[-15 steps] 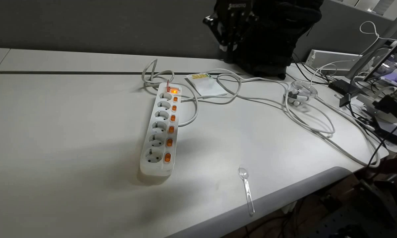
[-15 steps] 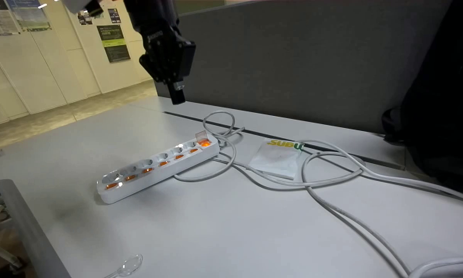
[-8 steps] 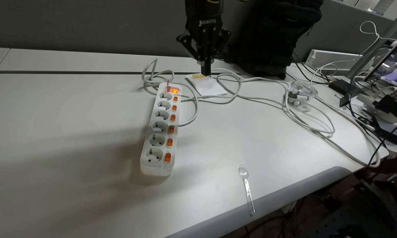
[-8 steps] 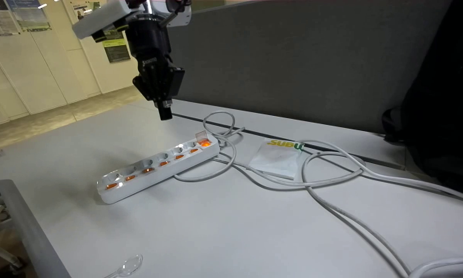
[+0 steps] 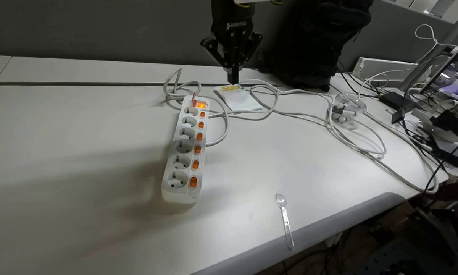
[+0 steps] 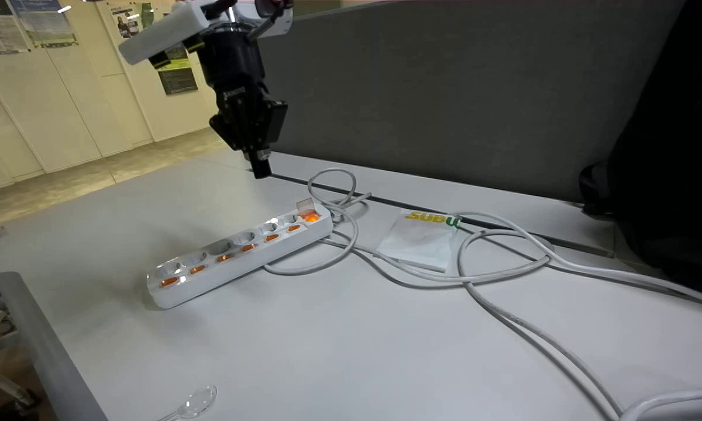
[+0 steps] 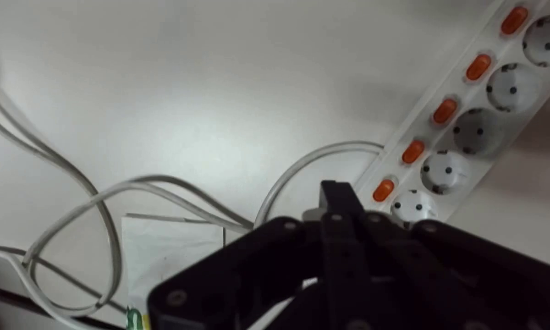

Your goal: Press the button of the far right socket.

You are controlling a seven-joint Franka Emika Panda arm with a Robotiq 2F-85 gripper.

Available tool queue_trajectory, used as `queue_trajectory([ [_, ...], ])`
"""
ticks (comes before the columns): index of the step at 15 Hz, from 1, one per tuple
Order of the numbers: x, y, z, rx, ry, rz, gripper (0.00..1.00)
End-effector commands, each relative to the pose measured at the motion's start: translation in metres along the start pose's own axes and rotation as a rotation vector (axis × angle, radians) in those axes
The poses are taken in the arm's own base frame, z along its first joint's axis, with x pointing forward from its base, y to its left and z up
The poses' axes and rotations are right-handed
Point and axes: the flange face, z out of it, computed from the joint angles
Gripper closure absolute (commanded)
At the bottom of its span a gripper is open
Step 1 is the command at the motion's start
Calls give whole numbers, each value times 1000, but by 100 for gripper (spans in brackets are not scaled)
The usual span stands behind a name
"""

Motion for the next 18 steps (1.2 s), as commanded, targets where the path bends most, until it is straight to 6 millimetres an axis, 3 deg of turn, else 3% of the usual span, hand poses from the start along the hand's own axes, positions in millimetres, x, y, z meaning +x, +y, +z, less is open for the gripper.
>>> queue_trajectory([
  [1, 15, -1, 9, -31, 155, 5, 100],
  [5, 33, 3, 32, 14, 307, 55, 100],
  [10, 33, -3, 60, 73, 290, 104, 100],
  [14, 27, -16, 70, 109, 218, 132, 100],
  [18, 29, -18, 73, 112, 223, 113, 99],
])
